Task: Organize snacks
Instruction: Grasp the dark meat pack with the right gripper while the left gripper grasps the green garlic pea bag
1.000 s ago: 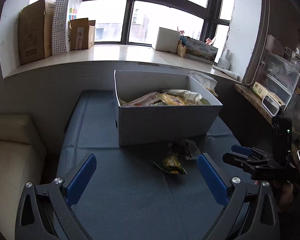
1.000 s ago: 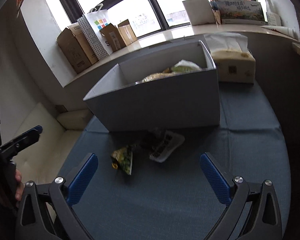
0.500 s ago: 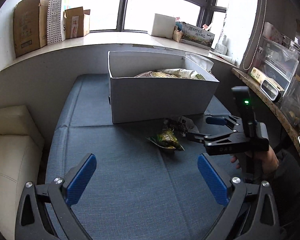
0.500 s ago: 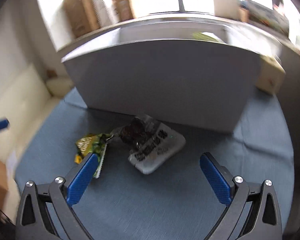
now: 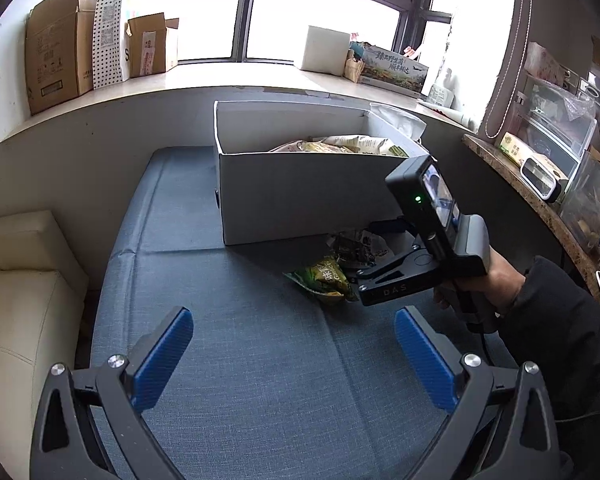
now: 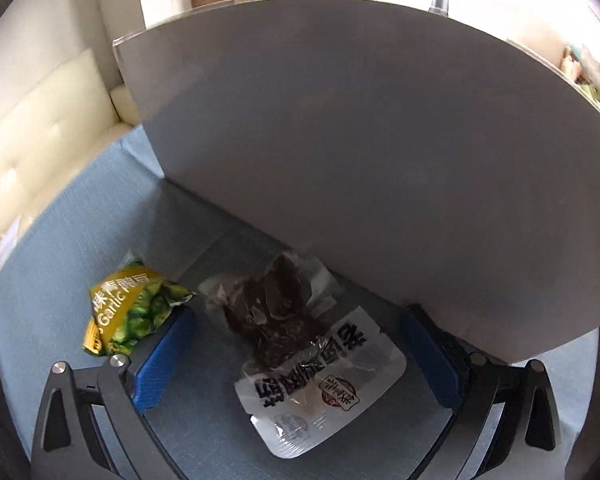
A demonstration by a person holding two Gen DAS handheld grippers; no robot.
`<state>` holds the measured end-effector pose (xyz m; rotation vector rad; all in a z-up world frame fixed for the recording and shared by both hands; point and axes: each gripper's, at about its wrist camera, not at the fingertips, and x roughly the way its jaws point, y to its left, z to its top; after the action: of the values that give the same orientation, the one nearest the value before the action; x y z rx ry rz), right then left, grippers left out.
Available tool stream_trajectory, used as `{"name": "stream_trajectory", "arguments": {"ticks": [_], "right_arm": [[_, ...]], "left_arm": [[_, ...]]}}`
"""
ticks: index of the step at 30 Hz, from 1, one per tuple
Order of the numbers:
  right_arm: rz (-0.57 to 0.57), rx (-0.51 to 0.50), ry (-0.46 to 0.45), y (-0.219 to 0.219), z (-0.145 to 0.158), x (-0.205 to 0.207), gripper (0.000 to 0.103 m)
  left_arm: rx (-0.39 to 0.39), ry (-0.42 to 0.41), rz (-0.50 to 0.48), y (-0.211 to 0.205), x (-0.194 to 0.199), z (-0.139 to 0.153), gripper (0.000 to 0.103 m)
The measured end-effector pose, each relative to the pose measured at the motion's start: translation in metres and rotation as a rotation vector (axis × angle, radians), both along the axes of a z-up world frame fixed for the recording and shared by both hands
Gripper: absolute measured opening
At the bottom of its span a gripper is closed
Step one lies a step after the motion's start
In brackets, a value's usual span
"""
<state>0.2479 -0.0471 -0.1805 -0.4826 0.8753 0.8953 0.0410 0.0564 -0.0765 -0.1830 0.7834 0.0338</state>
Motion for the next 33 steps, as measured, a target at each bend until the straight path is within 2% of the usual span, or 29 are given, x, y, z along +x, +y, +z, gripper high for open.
{"name": "stream_trajectory", "arguments": {"ticks": [5, 6, 7, 8, 10, 14, 16, 18, 21, 23, 25, 26, 31, 33], "right_arm": [[-0.020, 0.007, -0.009, -0.002, -0.002, -0.004, 0.100], [-0.021, 0.014, -0.015, -0.004, -0.002, -0.007, 0.091], [-0.020, 0.021, -0.023, -0.006, -0.001, -0.020, 0.077], [-0.025, 0.028, -0.028, -0.009, 0.001, -0.025, 0.072], [-0.039, 0.022, -0.052, -0.013, 0.000, -0.034, 0.072], [-0.078, 0.045, -0.037, -0.024, 0.000, -0.039, 0.069], [-0.100, 0.108, -0.019, -0.035, 0.009, -0.044, 0.053], [-0.121, 0.126, 0.024, -0.043, 0.009, -0.044, 0.053], [-0.097, 0.120, 0.020, -0.046, 0.007, -0.045, 0.057], [-0.089, 0.115, 0.041, -0.043, 0.004, -0.043, 0.068], [-0.080, 0.104, 0.063, -0.040, -0.002, -0.035, 0.074], [-0.077, 0.107, 0.060, -0.039, -0.004, -0.031, 0.074], [-0.067, 0.090, 0.035, -0.026, -0.006, -0.027, 0.091], [-0.042, 0.044, -0.016, -0.017, -0.010, -0.034, 0.093]], "left_arm": [[-0.001, 0.012, 0.002, -0.002, 0.001, -0.003, 0.103], [0.005, 0.014, 0.001, -0.003, 0.001, -0.004, 0.103], [0.009, 0.017, -0.001, -0.003, 0.002, -0.005, 0.103], [0.010, 0.019, -0.001, -0.003, 0.001, -0.005, 0.103], [0.001, 0.023, 0.000, -0.002, 0.002, -0.007, 0.103], [-0.005, 0.033, 0.013, 0.001, 0.002, -0.010, 0.103], [-0.012, 0.038, 0.016, 0.003, 0.003, -0.012, 0.103], [-0.016, 0.041, 0.017, 0.004, 0.004, -0.014, 0.103], [-0.013, 0.054, 0.024, 0.004, 0.008, -0.018, 0.103], [-0.026, 0.053, 0.018, 0.004, 0.007, -0.018, 0.103], [-0.020, 0.053, 0.013, 0.003, 0.008, -0.018, 0.103], [-0.014, 0.054, 0.013, 0.002, 0.008, -0.019, 0.103], [-0.014, 0.060, 0.010, 0.001, 0.008, -0.020, 0.103], [-0.013, 0.057, 0.009, 0.001, 0.007, -0.020, 0.103]]}}
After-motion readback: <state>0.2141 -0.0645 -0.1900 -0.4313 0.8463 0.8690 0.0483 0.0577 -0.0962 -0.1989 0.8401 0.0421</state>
